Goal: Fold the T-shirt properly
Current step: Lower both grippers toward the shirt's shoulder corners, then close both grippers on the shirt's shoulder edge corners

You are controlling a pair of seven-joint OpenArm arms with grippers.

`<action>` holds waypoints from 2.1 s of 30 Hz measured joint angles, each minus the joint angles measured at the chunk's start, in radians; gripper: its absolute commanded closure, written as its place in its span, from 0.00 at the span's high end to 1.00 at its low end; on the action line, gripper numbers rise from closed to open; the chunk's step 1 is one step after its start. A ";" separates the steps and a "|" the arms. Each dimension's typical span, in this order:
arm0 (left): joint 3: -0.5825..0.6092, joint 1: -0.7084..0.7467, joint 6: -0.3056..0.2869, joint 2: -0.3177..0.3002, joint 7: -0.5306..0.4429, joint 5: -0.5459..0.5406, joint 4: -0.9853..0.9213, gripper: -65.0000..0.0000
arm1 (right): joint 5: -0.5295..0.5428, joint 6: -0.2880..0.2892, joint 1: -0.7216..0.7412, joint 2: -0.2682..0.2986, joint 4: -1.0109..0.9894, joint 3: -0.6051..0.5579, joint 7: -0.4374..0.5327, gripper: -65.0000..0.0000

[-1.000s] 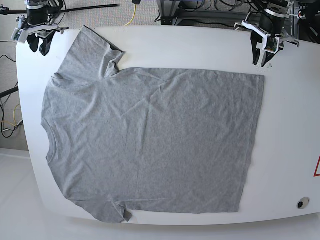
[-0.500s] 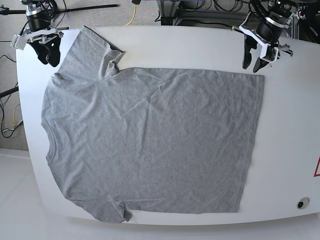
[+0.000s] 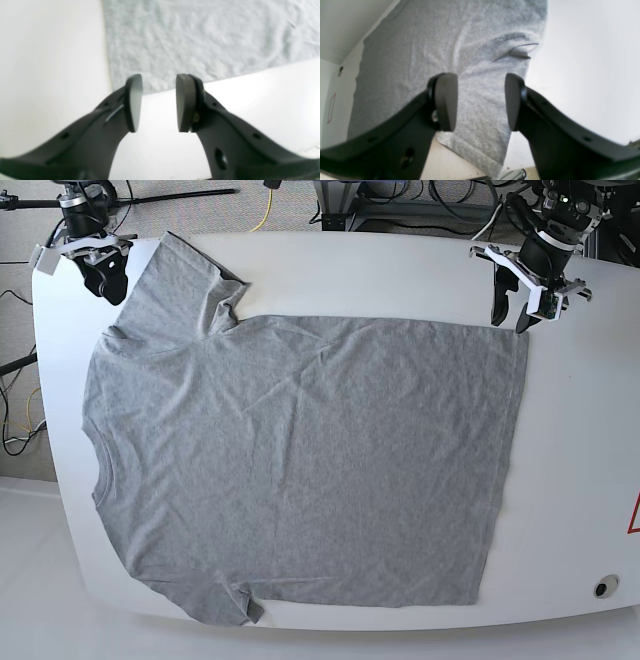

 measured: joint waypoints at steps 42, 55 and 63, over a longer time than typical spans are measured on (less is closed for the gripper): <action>-0.013 -0.033 -0.150 -0.005 0.043 -0.024 -0.037 0.33 | -0.027 0.031 0.097 -0.003 -0.217 -0.050 -0.116 0.45; -0.006 -0.034 0.032 -0.006 0.043 0.007 -0.039 0.35 | -0.035 0.056 0.092 -0.006 -0.224 -0.132 -0.104 0.45; -0.008 -0.036 0.025 -0.008 0.047 0.006 -0.041 0.35 | -0.035 0.055 0.097 -0.013 -0.221 -0.137 -0.111 0.46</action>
